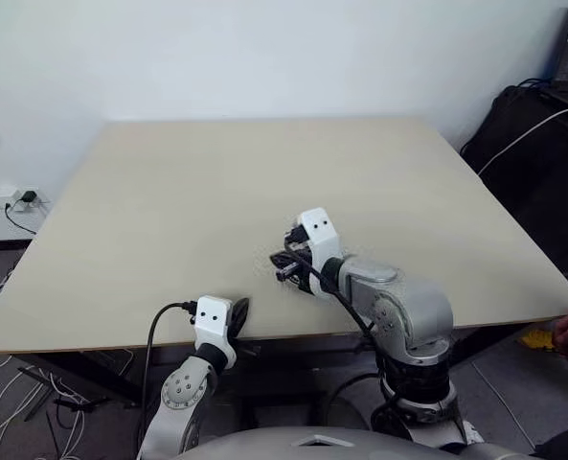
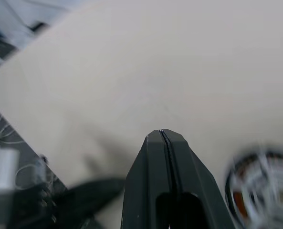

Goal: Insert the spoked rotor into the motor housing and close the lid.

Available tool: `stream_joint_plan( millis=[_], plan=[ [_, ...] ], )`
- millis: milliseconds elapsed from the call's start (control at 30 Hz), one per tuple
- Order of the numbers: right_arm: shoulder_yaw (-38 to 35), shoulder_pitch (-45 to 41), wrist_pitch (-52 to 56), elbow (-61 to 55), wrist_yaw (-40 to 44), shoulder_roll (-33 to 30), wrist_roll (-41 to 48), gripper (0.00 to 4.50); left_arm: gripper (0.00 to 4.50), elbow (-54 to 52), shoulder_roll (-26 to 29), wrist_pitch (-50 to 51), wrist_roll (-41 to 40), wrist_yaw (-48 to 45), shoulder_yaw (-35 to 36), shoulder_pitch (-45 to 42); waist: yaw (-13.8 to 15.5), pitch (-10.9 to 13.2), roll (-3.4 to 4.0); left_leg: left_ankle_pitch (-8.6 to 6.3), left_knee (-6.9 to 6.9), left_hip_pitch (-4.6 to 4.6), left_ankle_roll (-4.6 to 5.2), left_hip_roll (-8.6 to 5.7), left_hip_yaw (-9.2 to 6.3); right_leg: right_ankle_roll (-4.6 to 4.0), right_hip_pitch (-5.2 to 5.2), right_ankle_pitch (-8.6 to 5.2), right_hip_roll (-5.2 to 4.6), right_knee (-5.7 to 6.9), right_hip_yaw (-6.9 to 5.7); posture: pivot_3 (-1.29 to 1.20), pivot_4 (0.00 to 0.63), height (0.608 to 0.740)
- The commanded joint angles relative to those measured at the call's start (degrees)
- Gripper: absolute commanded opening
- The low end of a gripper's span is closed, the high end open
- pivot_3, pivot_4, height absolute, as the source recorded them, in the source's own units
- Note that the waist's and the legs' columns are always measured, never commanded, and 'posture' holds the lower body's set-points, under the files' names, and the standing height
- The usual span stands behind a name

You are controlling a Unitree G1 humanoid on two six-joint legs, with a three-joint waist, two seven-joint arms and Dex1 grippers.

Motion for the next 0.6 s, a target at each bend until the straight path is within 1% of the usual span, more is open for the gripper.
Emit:
stream_joint_plan(
  millis=[33,167,267,367,433,467,533,567,600],
  plan=[
    [1.49,0.6,-8.08,-2.17,2.03,-1.44,3.9,0.01,0.0,-2.99,0.09,-0.01,-0.2,-0.1,-0.43,-0.3,0.07,0.05,-0.09,0.0,0.01,0.0,0.0,0.0,0.0,0.0,0.01,0.0,0.0,0.0,-0.01,0.0,0.0,0.74],
    [1.74,2.13,-11.79,-4.06,5.94,-3.35,10.02,0.01,0.0,-2.73,0.4,-0.07,-0.41,-0.43,-0.27,-0.37,0.08,0.13,-0.2,0.0,0.02,0.0,0.0,0.01,0.0,0.0,0.02,0.01,0.0,0.0,0.0,0.0,0.0,0.74],
    [-1.61,4.62,-15.33,-6.4,12.06,-3.48,19.07,0.01,0.0,-2.31,0.57,-0.23,-0.45,-0.68,-0.24,-0.48,0.22,0.15,-0.24,0.0,0.01,0.0,0.0,0.02,-0.02,0.0,0.02,0.0,0.0,-0.02,-0.01,0.0,0.0,0.74],
    [-3.27,6.25,-18.43,-6.61,13.17,-4.47,22.98,0.01,0.0,-2.03,0.67,-0.41,-0.5,-0.83,-0.24,-0.5,0.27,0.15,-0.25,0.0,0.01,0.0,0.01,0.03,-0.05,0.0,0.05,0.0,0.0,-0.04,-0.02,0.0,0.0,0.74],
    [-2.54,7.58,-24.56,-6.09,10.67,-5.86,19.62,0.01,0.0,-1.87,0.77,-0.5,-0.54,-0.97,-0.24,-0.53,0.28,0.15,-0.26,0.0,0.02,0.01,0.01,0.03,-0.05,0.03,0.06,0.02,-0.02,-0.04,-0.01,0.0,0.0,0.74],
    [-1.69,8.41,-29.85,-5.37,8.88,-6.29,16.26,0.01,0.0,-1.73,0.82,-0.57,-0.56,-1.05,-0.23,-0.56,0.33,0.14,-0.27,0.0,0.02,0.02,0.0,0.03,-0.04,0.04,0.06,0.02,-0.03,-0.04,-0.01,0.0,0.0,0.74],
    [2.74,9.97,-44.16,-2.25,2.79,-9.73,3.5,0.01,0.0,-1.24,0.92,-0.8,-0.59,-1.3,-0.23,-0.73,0.41,0.15,-0.24,0.0,0.02,0.02,0.0,0.02,-0.04,0.06,0.06,0.02,-0.06,-0.04,-0.03,0.0,0.0,0.74],
    [4.39,10.87,-48.37,-0.67,1.5,-11.39,-0.21,0.01,0.0,-0.87,0.94,-0.95,-0.59,-1.4,-0.2,-0.87,0.41,0.15,-0.24,0.0,0.02,0.03,0.0,0.01,-0.03,0.08,0.06,0.01,-0.07,-0.04,-0.03,0.0,0.0,0.74],
    [5.65,12.1,-52.3,0.59,0.43,-12.71,-3.04,0.19,0.0,-0.51,0.93,-1.14,-0.55,-1.49,-0.18,-1.0,0.44,0.14,-0.27,0.0,0.02,0.03,-0.01,0.01,-0.02,0.12,0.05,-0.01,-0.08,-0.04,-0.04,0.0,0.0,0.74]
  ],
)
